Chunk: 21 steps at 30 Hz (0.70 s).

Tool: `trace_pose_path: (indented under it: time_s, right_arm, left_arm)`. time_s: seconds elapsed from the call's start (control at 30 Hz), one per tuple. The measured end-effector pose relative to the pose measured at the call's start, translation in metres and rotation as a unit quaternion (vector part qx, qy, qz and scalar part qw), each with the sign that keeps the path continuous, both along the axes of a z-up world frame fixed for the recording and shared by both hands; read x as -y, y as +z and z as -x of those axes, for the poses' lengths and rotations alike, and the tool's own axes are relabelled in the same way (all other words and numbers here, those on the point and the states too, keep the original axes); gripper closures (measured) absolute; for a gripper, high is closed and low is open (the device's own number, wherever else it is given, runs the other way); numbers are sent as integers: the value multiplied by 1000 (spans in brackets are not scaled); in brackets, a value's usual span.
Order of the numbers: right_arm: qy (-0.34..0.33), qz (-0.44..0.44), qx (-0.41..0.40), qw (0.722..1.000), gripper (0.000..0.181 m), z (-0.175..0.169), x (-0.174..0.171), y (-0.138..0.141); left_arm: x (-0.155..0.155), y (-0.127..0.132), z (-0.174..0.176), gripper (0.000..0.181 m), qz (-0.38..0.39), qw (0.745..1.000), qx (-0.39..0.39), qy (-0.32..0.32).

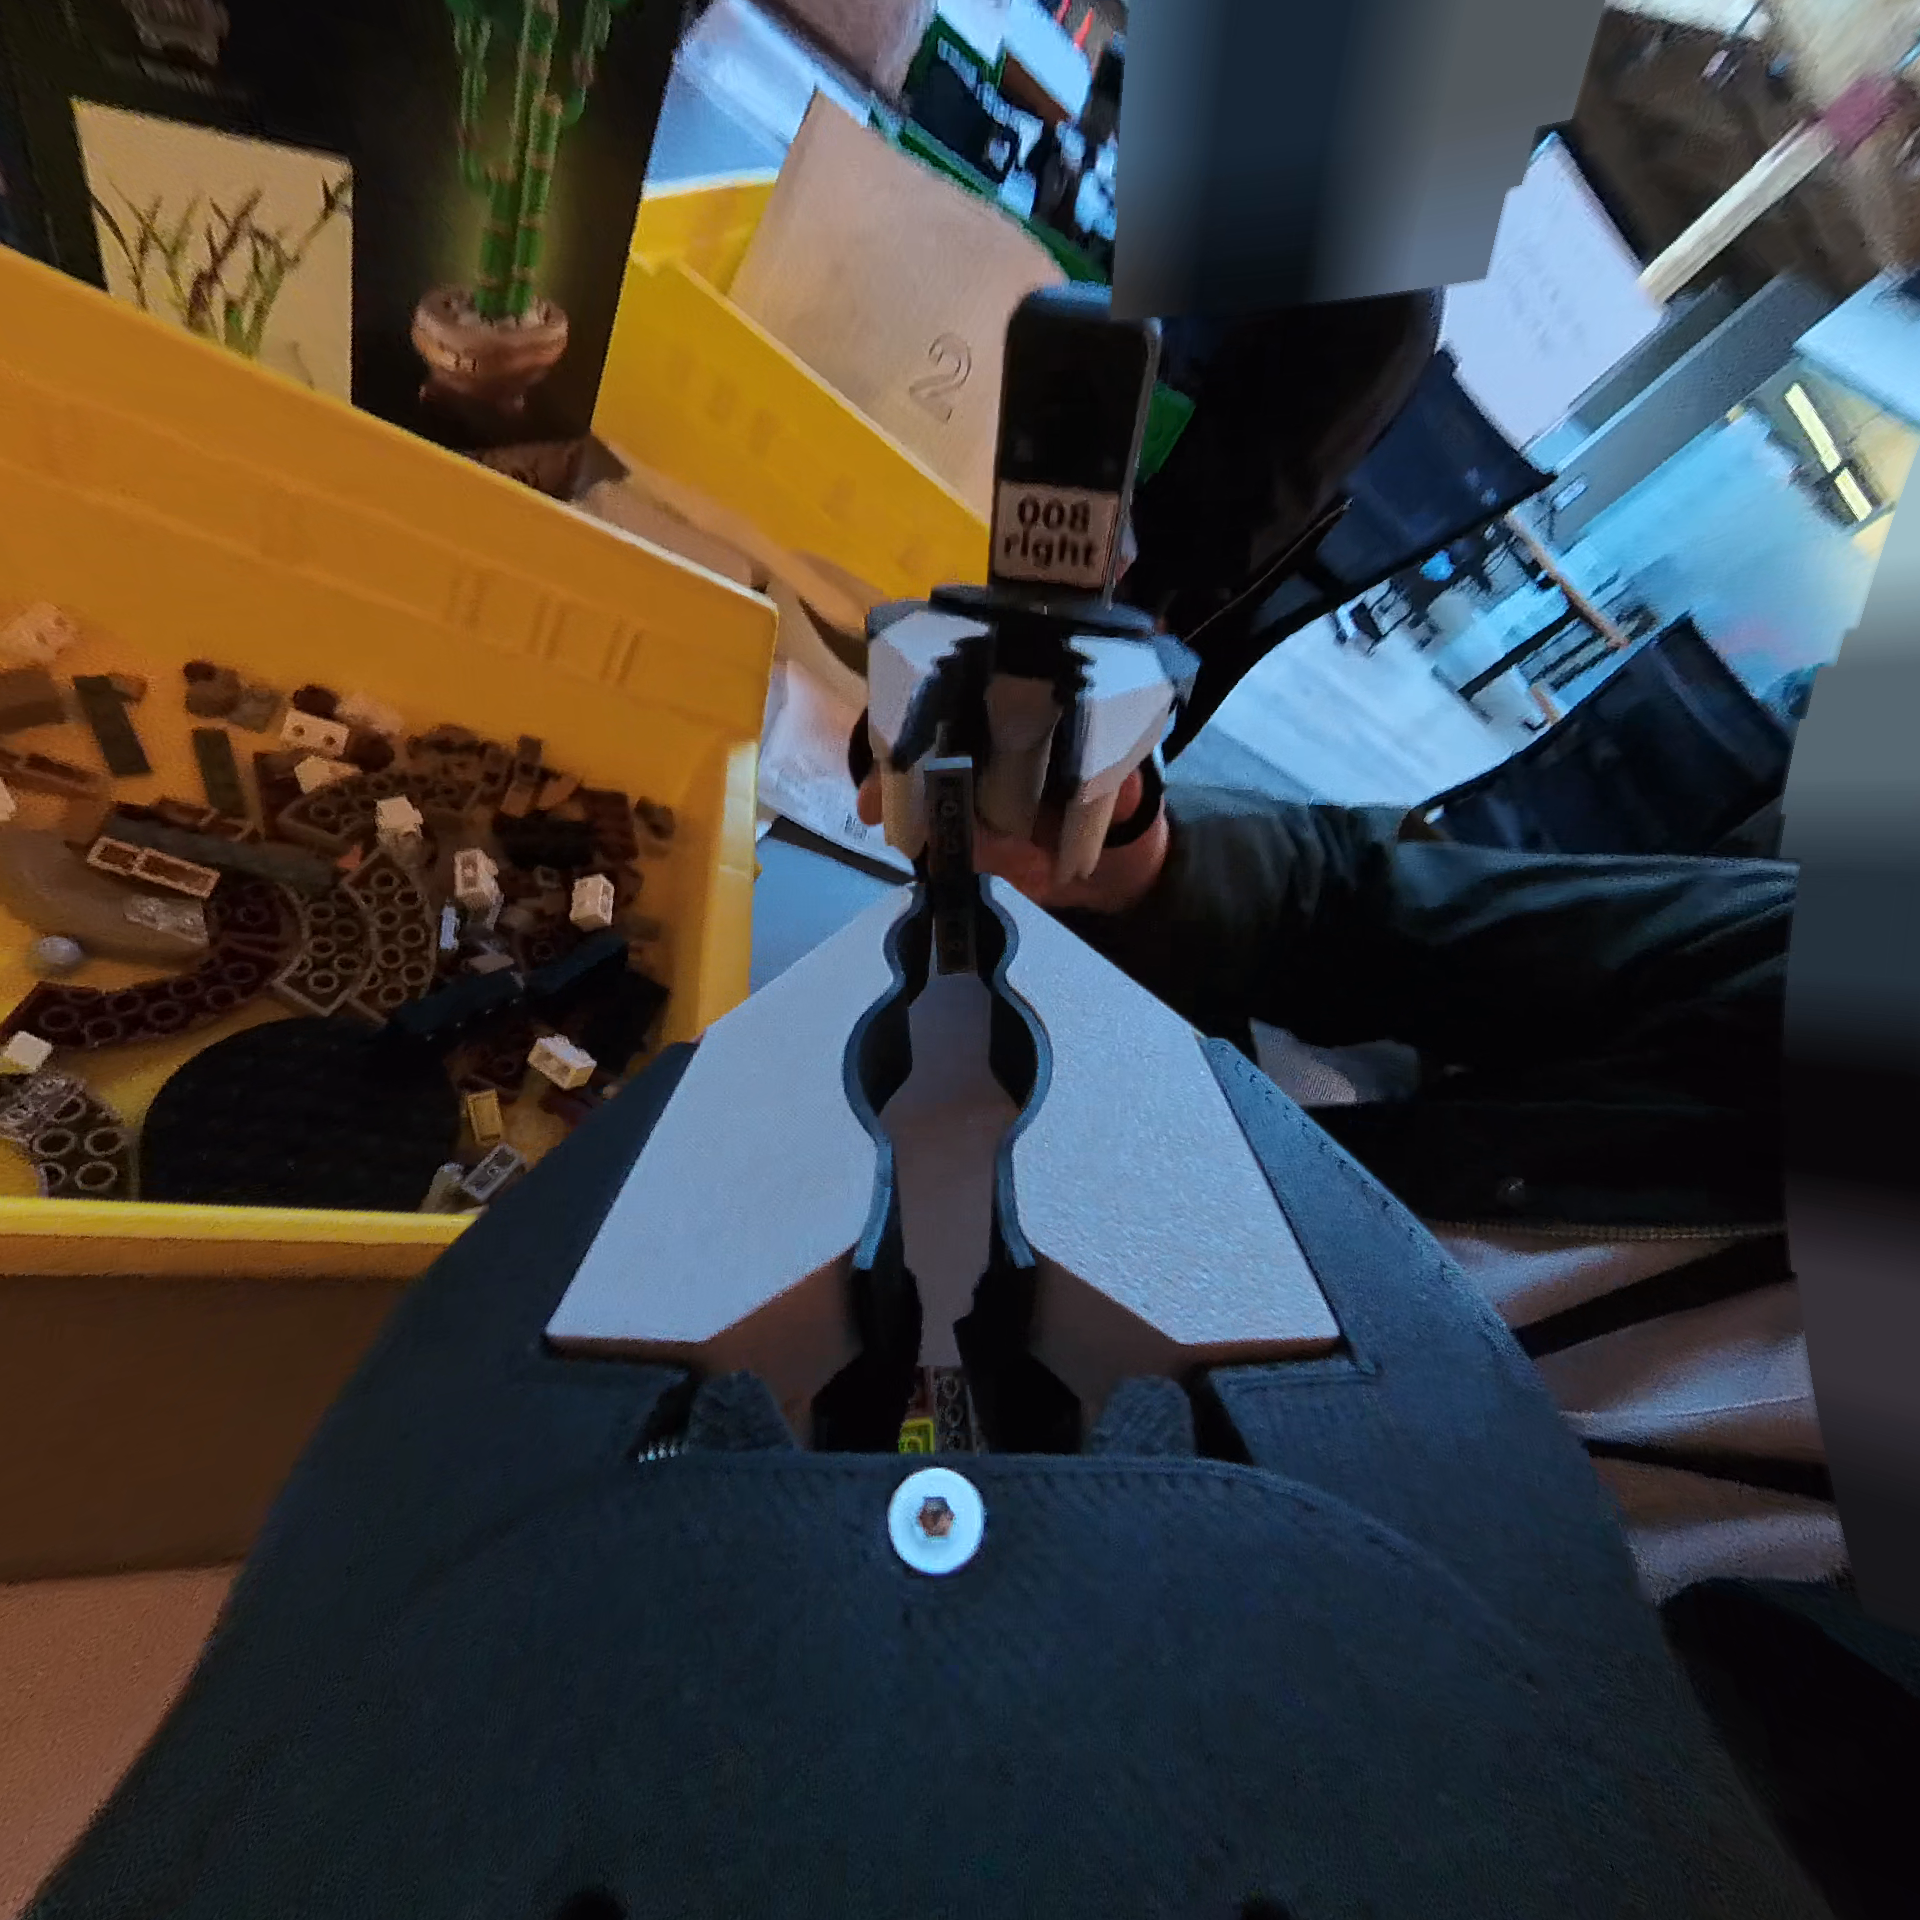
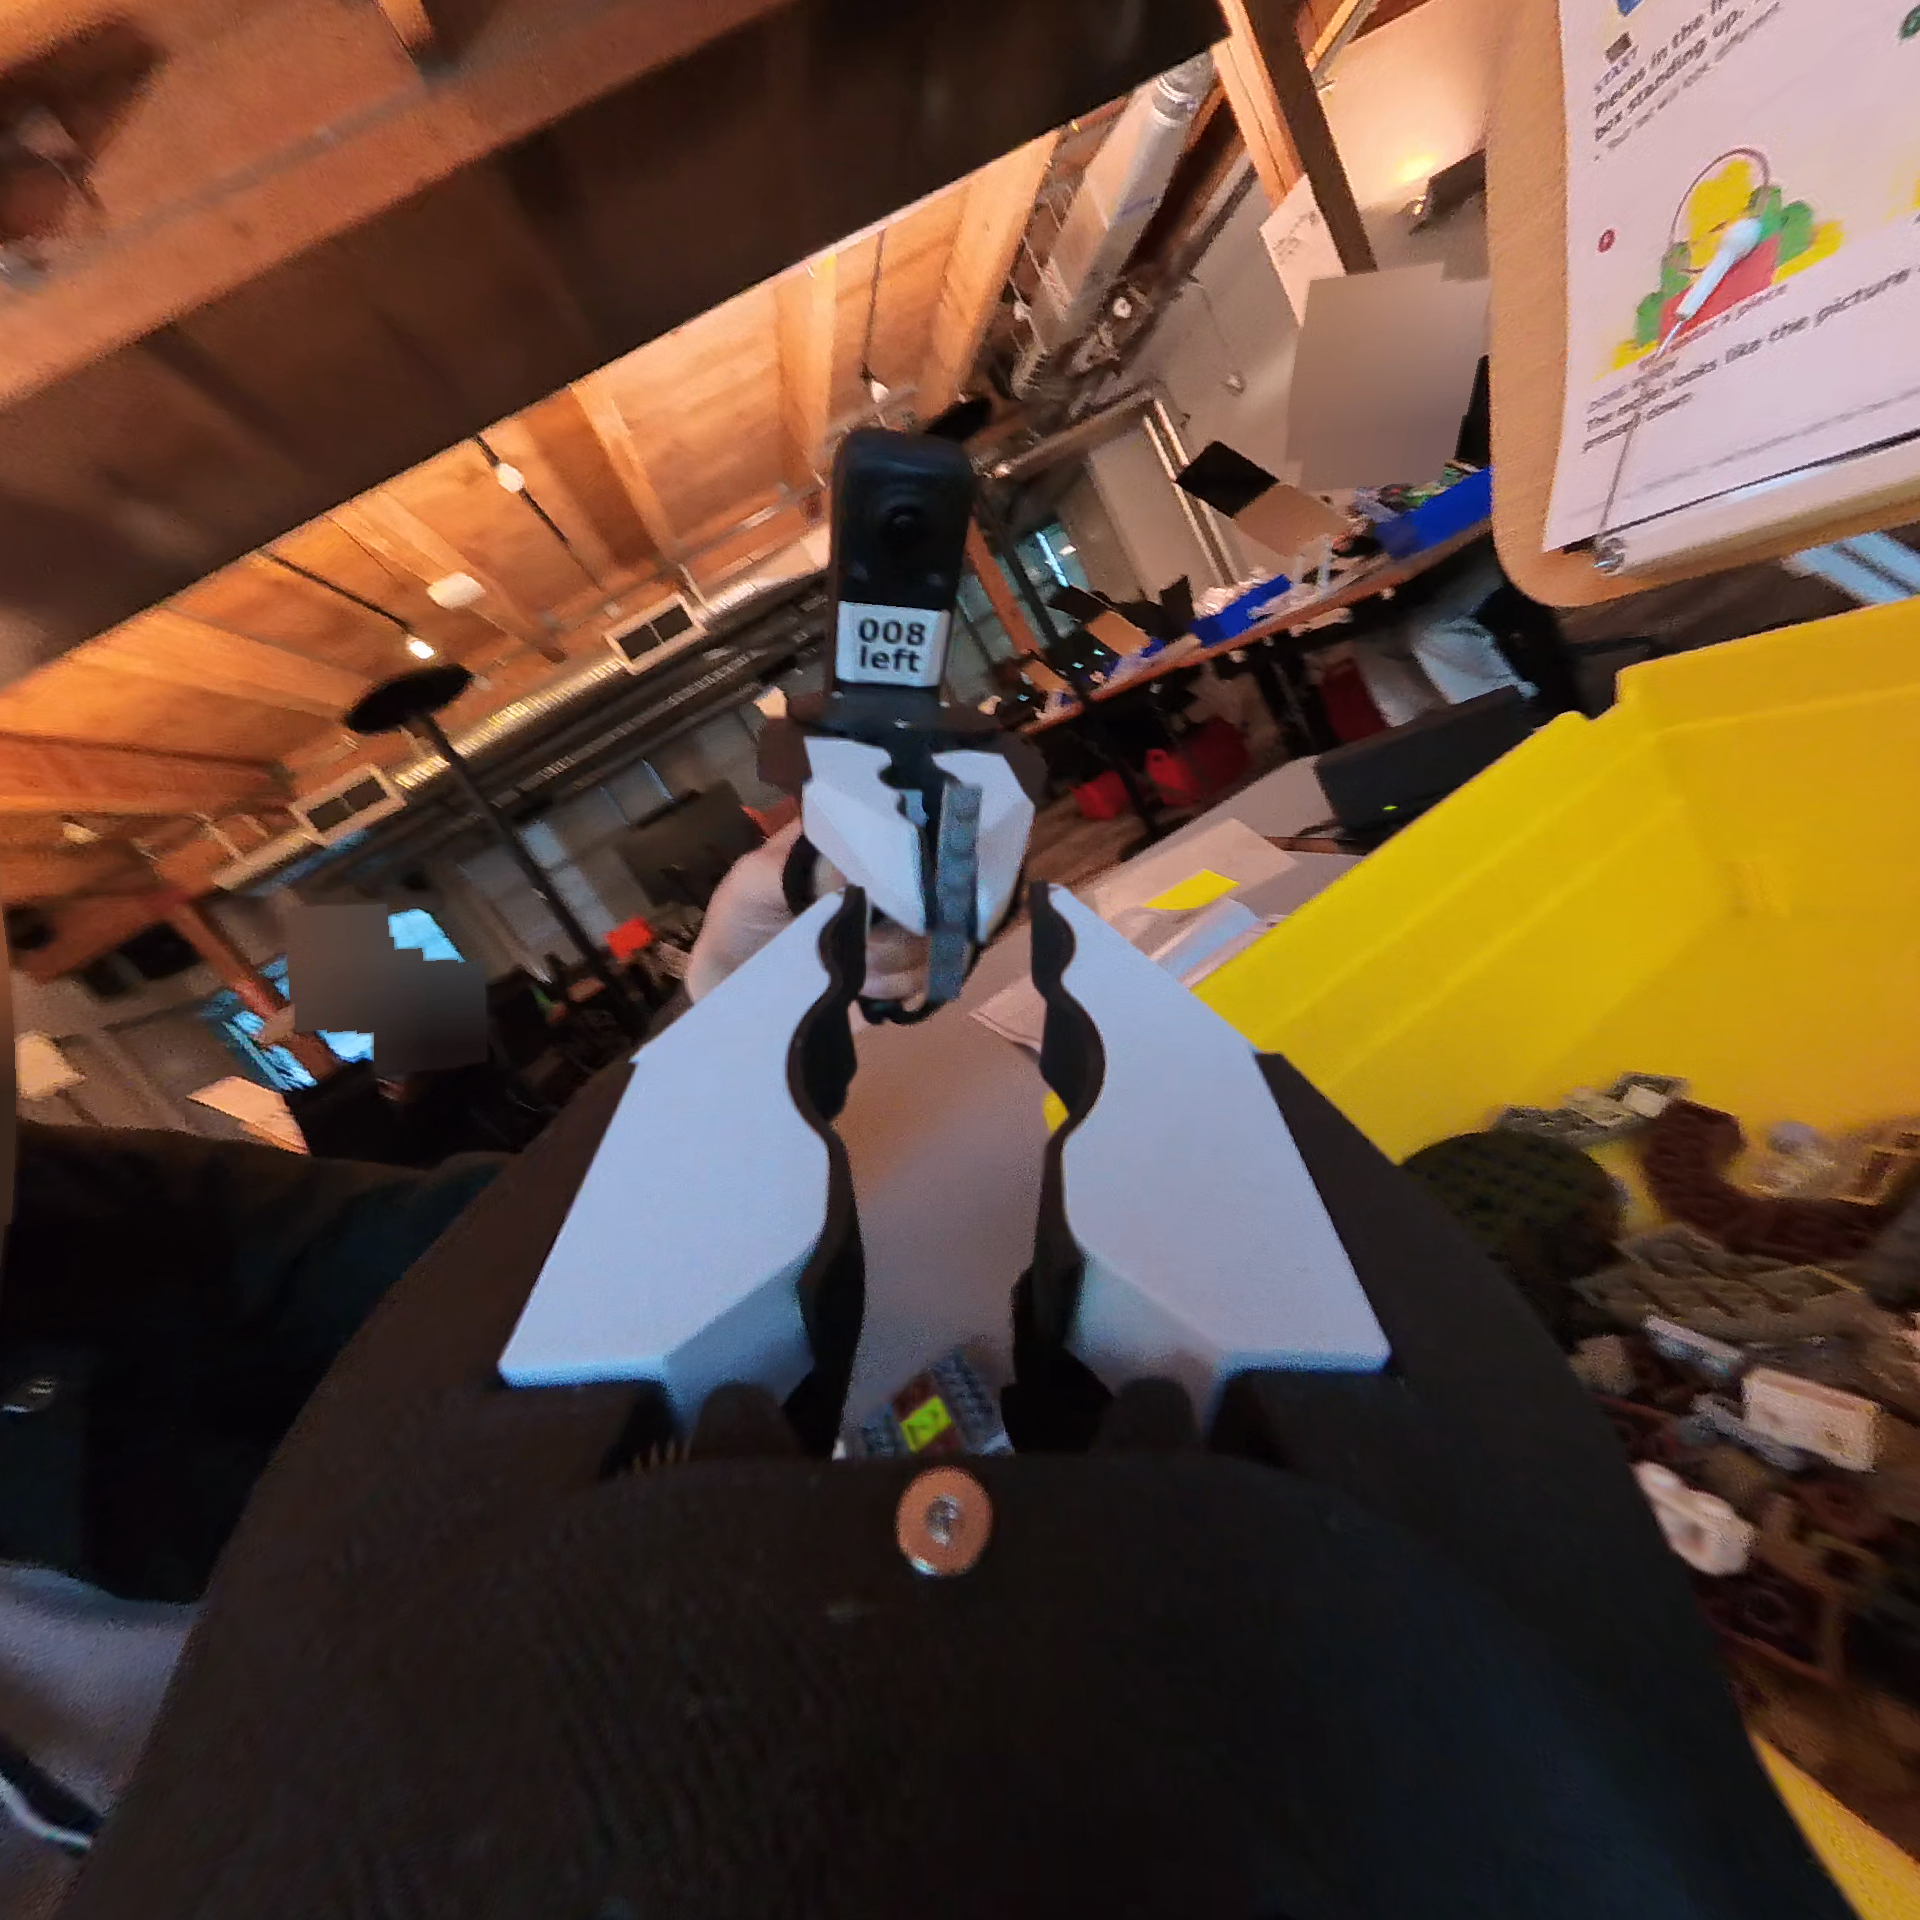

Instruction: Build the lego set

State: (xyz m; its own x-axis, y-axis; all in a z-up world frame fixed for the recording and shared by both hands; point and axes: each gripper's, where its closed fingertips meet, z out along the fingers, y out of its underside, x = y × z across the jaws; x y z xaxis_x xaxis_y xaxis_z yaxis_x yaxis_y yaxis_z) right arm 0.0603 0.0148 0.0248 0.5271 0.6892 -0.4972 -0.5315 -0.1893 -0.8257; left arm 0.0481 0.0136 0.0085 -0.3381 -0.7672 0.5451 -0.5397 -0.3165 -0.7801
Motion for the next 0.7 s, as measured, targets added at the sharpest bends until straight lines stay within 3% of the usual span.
trace_pose_path:
  time_s: [0.13,0.2,0.33,0.43,0.53,0.6,0.7]
  right_arm:
    - [53,21,-36,998,158,6,1,-5]
    - [86,21,-28,996,174,16,6,-9]
    - [107,19,-23,994,177,21,11,-7]
    - [92,41,-61,993,177,12,6,-5]
    - [54,114,-96,987,177,-6,-9,-21]
    - [23,146,-85,985,176,-14,-16,-34]
    - [12,153,-70,986,176,-16,-17,-36]
  left_arm:
    - [15,-11,-1,175,-28,999,-20,-32]
    - [21,-13,-1,175,-36,998,-23,-44]
    - [27,-7,1,175,-20,998,-9,-59]
    - [18,-4,1,174,1,999,-12,-42]
    - [-7,-7,4,174,-28,999,-27,12]
    - [-25,-11,8,172,-61,996,-42,50]
    - [-29,-5,12,171,-56,996,-36,54]
